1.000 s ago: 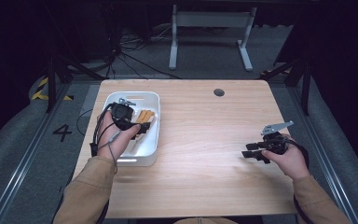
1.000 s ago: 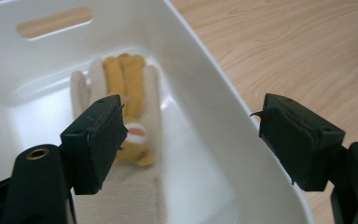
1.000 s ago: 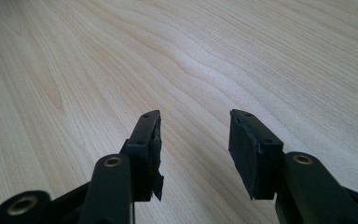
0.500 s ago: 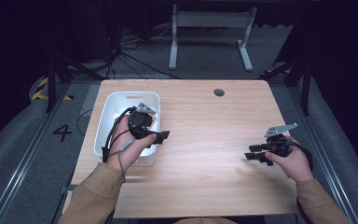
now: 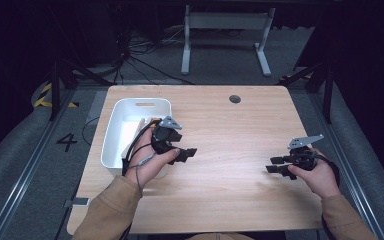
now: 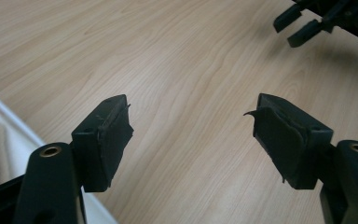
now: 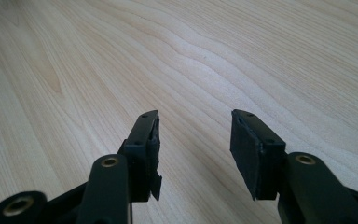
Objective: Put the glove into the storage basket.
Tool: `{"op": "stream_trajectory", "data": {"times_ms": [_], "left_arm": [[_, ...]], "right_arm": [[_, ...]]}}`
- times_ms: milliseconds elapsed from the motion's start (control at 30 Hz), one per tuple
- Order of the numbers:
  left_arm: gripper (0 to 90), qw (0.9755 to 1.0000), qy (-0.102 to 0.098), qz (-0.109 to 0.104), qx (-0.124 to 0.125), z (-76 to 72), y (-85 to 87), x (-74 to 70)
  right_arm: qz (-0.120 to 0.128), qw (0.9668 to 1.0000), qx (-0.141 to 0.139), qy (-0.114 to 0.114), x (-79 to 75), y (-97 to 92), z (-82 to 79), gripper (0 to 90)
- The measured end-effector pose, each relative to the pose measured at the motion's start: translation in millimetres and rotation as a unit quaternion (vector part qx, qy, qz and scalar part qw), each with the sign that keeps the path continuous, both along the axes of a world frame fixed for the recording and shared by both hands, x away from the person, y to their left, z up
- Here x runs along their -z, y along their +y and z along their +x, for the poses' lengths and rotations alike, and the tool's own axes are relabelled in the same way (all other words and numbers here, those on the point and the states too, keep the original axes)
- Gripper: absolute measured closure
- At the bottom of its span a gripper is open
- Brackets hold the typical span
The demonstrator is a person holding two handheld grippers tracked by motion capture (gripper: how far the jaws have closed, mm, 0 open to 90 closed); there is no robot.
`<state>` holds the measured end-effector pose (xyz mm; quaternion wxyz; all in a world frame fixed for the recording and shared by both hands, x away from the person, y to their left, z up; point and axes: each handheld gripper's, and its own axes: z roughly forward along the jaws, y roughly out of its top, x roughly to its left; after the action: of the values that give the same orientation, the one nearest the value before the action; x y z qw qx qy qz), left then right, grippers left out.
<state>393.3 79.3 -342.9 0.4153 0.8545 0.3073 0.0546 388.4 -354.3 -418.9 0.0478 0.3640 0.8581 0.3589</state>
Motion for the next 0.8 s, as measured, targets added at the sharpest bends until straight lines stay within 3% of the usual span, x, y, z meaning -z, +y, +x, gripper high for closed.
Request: {"op": "stream_trajectory", "data": {"times_ms": [67,233,433,667,800], "left_arm": [[29.1,0.9999,-0.008,-0.002,0.013,-3.6,-2.5,3.8],[29.9,0.9996,-0.002,0.001,0.027,-9.4,-6.2,14.5],[30.0,0.9985,-0.006,-0.019,0.051,-13.5,-6.7,31.3],[29.8,0.9969,0.006,-0.01,0.078,-15.2,-10.9,54.5],[29.8,0.9954,0.022,-0.021,0.091,-17.5,-13.8,71.6]], "right_arm": [[0.0,1.0,-0.001,-0.001,0.2,0.2,0.1,53.0],[0.001,1.0,-0.007,-0.002,0.3,1.7,-0.2,52.5],[-0.001,0.9999,-0.012,-0.004,1.2,3.9,0.8,52.4],[-0.001,0.9998,-0.022,-0.005,5.6,7.1,1.5,52.3],[0.005,0.9995,-0.031,-0.006,10.8,10.6,2.6,52.4]]}}
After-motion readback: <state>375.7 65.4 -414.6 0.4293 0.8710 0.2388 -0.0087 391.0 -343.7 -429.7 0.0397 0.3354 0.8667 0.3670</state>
